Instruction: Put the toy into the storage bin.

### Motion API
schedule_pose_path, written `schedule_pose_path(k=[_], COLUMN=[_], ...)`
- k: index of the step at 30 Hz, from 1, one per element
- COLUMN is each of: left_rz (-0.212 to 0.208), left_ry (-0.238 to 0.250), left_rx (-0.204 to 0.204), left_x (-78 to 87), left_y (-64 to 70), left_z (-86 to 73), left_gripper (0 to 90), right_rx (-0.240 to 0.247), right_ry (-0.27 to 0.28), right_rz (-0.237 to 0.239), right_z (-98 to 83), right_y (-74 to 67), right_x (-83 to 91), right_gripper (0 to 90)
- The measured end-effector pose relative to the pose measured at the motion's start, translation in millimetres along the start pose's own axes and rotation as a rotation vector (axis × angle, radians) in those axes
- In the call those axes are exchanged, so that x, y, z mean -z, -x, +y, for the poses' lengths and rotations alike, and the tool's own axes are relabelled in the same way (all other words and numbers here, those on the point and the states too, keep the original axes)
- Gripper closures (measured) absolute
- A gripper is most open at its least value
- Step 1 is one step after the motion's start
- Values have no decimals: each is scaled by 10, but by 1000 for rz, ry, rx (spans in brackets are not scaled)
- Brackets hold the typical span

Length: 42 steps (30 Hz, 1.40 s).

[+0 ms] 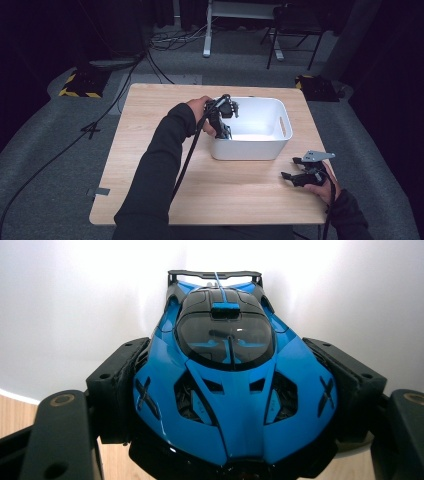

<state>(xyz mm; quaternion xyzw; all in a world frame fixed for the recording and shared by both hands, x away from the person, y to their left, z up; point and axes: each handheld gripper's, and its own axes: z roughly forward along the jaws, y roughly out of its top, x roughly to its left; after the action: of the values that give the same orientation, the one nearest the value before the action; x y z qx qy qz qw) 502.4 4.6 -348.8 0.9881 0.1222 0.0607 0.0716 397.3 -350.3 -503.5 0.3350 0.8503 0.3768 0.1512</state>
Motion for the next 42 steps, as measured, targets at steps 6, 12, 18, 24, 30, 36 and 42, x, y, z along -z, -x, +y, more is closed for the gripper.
schedule_pose_path(k=[6,12,18,24,30,36,42], left_rz=[-37,-32,-36,-15,-7,-25,9], left_ry=[12,33,85,136,197,229,258], left_rx=[16,-59,-59,-55,-47,-28,-16], left_x=[-26,-8,42,90,80,66,61], left_y=[-16,-79,-51,-65,-66,-63,-47], left_z=[-19,-46,-85,-157,-209,-243,-248], left_gripper=[237,233,250,279,279,280,278], right_rx=[0,0,0,2,0,0,0], right_ry=[-1,1,1,-2,0,1,0], right_rz=[1,1,1,2,1,1,1], right_z=[0,-1,-1,0,0,-1,-1], right_y=[-1,-2,-1,-1,-3,-4,-3], right_x=[2,1,1,3,0,1,1], right_gripper=[156,156,156,156,156,156,156])
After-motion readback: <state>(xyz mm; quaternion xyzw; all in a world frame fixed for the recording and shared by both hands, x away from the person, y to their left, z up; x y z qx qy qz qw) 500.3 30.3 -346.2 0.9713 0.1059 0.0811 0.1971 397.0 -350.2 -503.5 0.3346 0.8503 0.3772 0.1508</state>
